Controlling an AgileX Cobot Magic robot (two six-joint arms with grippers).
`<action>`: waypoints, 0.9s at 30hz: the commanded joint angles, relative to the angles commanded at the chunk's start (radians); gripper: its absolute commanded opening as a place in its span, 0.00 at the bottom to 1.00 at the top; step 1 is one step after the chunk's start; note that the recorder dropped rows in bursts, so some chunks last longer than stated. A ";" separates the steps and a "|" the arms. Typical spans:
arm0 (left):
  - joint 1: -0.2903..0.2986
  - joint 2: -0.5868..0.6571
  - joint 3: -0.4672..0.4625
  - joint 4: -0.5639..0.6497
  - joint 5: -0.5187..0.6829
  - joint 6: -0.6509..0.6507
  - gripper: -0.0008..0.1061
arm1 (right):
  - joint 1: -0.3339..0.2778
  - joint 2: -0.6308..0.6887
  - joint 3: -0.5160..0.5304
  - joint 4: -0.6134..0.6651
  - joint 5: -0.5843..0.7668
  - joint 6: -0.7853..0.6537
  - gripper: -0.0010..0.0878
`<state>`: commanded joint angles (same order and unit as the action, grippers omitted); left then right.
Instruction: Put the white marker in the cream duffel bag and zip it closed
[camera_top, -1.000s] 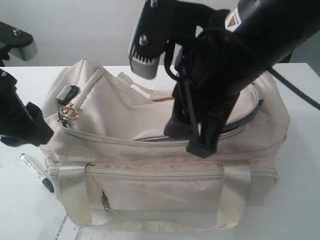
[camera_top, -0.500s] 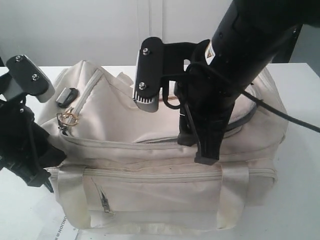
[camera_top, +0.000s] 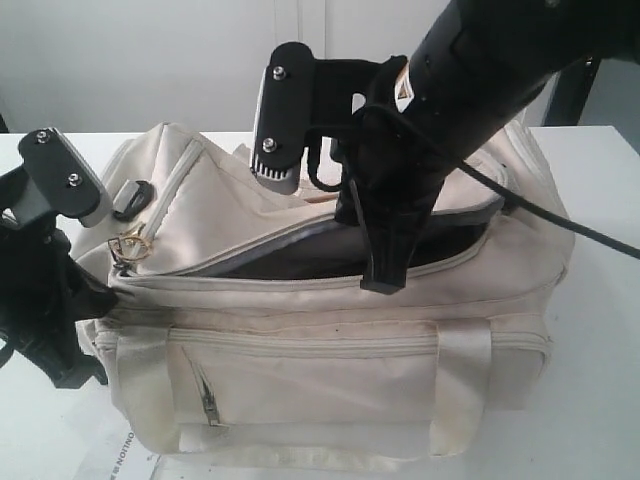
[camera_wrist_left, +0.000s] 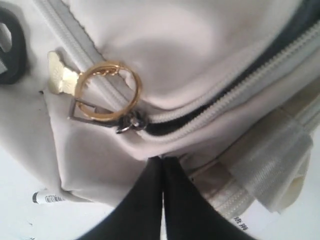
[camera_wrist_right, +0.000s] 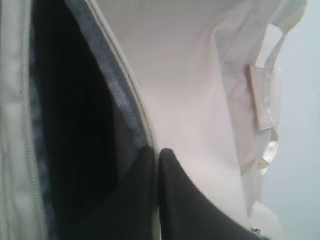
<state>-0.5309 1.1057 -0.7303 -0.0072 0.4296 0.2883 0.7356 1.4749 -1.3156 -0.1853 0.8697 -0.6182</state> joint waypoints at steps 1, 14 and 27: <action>0.000 0.000 0.000 0.000 0.004 -0.005 0.01 | 0.000 0.000 0.000 -0.040 -0.012 0.043 0.01; 0.000 -0.002 0.000 -0.010 0.001 -0.005 0.01 | 0.000 0.000 -0.004 -0.368 -0.290 0.600 0.01; 0.080 -0.149 -0.060 0.016 0.073 -0.660 0.67 | 0.000 0.000 -0.011 -0.362 -0.284 0.600 0.01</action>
<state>-0.4504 0.9572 -0.7905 0.0091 0.5024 -0.3718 0.7356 1.4749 -1.3265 -0.5468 0.5858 -0.0184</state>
